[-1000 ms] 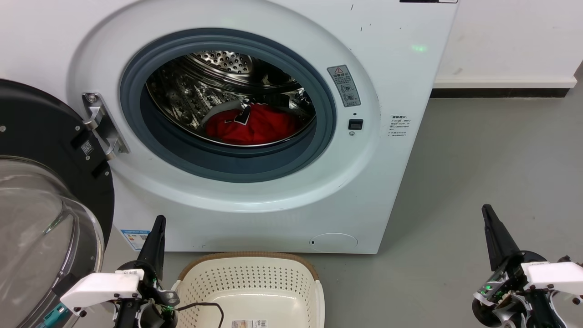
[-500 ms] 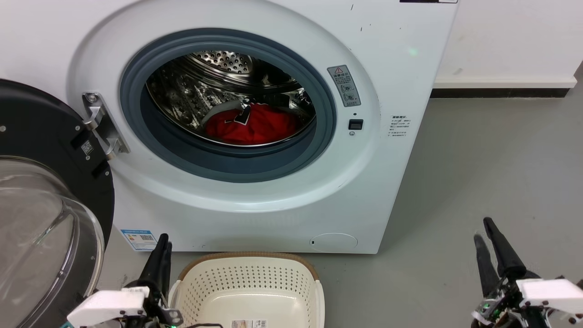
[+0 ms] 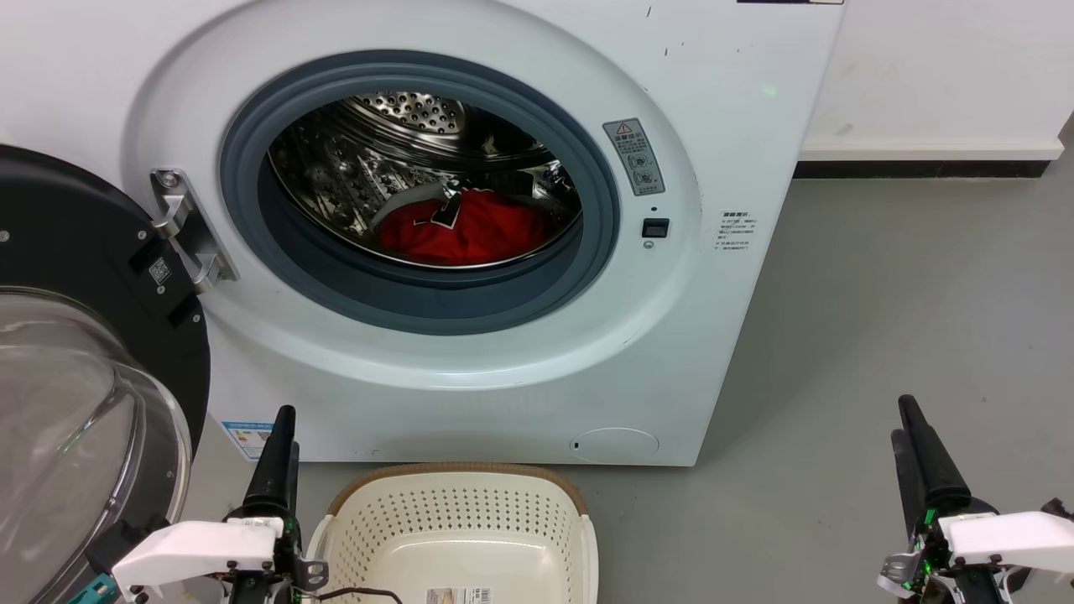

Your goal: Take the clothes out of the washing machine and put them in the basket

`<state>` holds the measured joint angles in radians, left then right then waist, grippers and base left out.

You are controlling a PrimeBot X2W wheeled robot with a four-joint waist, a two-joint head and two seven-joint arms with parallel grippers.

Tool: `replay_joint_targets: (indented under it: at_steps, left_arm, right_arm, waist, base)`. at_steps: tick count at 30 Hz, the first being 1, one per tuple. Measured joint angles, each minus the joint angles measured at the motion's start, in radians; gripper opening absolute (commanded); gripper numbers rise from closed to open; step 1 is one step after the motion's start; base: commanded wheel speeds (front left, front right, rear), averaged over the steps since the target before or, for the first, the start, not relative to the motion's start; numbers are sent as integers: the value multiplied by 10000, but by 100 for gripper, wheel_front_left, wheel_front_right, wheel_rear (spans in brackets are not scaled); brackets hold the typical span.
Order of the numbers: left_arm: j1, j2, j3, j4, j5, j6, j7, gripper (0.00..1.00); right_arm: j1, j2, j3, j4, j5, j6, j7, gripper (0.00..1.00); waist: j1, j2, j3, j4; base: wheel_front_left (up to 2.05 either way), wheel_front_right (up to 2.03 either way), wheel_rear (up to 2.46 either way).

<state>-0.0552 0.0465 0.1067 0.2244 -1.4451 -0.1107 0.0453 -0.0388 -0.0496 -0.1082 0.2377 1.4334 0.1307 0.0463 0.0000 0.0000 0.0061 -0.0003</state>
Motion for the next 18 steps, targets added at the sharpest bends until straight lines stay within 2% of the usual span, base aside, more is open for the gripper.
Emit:
replay_joint_targets:
  at_steps: [18]
  left_arm:
    - [285,2,-619,-972,3659,959,-736,100]
  right_arm:
    - [290,13,360,-1118,-4520,0,-732,100]
  waist:
    - [0,0,50,-1]
  base:
    - [0,0,0]
